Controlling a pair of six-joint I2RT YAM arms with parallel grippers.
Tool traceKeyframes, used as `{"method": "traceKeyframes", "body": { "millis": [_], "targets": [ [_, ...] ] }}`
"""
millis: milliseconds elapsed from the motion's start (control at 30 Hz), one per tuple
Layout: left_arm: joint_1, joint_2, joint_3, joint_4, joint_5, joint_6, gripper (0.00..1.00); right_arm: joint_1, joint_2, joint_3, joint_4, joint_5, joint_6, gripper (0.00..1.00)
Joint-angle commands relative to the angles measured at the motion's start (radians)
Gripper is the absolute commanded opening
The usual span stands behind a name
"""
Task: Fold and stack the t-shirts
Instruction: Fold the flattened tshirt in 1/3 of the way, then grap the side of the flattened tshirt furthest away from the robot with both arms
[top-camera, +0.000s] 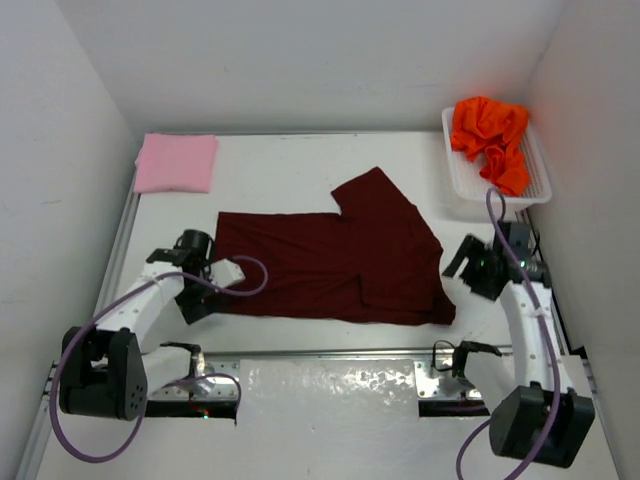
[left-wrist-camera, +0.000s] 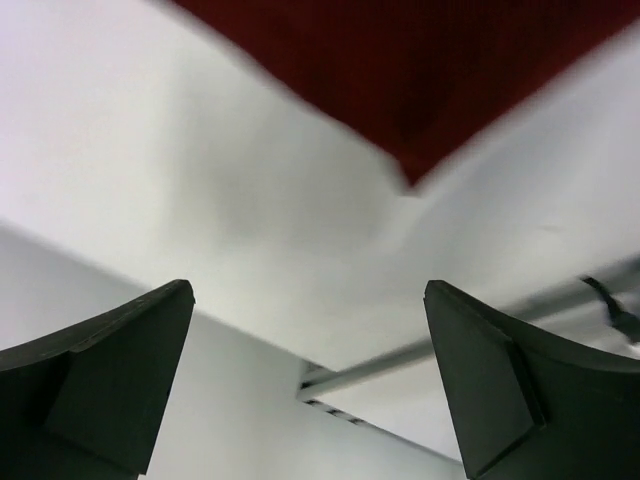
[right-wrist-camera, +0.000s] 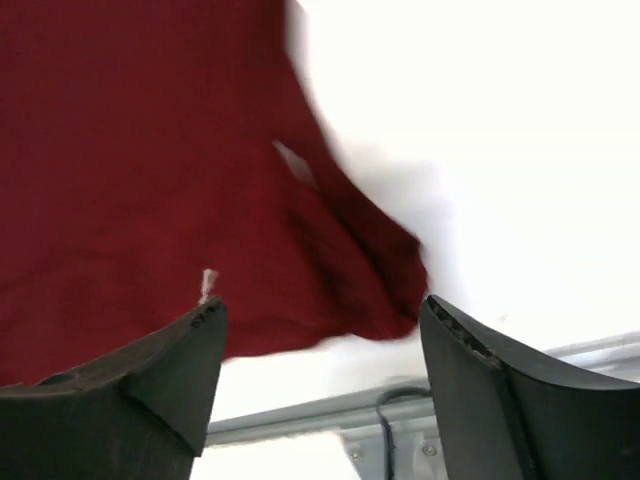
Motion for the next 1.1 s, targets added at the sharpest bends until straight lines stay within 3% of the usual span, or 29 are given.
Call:
{"method": "traceKeyframes", "body": {
  "millis": [0,33,67,133,267,300,333,433,467,533,600,700,833,1067],
  "targets": [
    [0.041,0.007,0.187,0.082,0.007,-0.033,1.00,0.077,0.082,0.297,0.054,-0.039,-0.092,0.73],
    [0.044,0.040,0.289,0.135,0.047,-0.062,1.00,0.129,0.130,0.368,0.047,0.011,-0.127,0.73],
    [0.052,0.065,0.347,0.165,0.067,-0.098,1.00,0.259,0.185,0.449,0.016,0.059,-0.153,0.73],
    [0.089,0.169,0.519,0.220,0.182,-0.225,1.00,0.347,0.380,0.678,-0.008,0.070,-0.215,0.74],
    [0.220,0.358,0.741,0.262,0.414,-0.456,0.97,0.349,0.725,1.063,0.007,-0.031,-0.235,0.74],
    [0.224,0.433,0.787,0.256,0.429,-0.469,0.90,0.349,0.871,1.131,0.007,-0.034,-0.239,0.74],
    [0.224,0.468,0.806,0.239,0.448,-0.486,0.75,0.349,0.953,1.200,-0.015,-0.034,-0.242,0.74],
    [0.222,0.593,0.841,0.237,0.514,-0.569,0.57,0.352,1.272,1.488,-0.047,-0.023,-0.250,0.72],
    [0.222,0.619,0.847,0.243,0.526,-0.624,0.56,0.349,1.349,1.625,-0.051,-0.014,-0.249,0.72],
    [0.224,0.703,0.875,0.252,0.525,-0.670,0.58,0.349,1.550,1.744,-0.049,0.015,-0.226,0.72],
    [0.231,0.763,0.886,0.277,0.537,-0.718,0.64,0.349,1.624,1.754,0.076,0.015,-0.183,0.72],
    [0.244,0.814,0.899,0.300,0.551,-0.754,0.68,0.350,1.638,1.630,0.236,0.001,-0.114,0.72],
    [0.260,0.863,0.890,0.355,0.554,-0.794,0.71,0.353,1.756,1.740,0.228,0.046,-0.104,0.71],
    [0.259,0.979,0.895,0.401,0.583,-0.840,0.71,0.383,1.784,1.667,0.260,0.072,-0.121,0.67]
  ]
}}
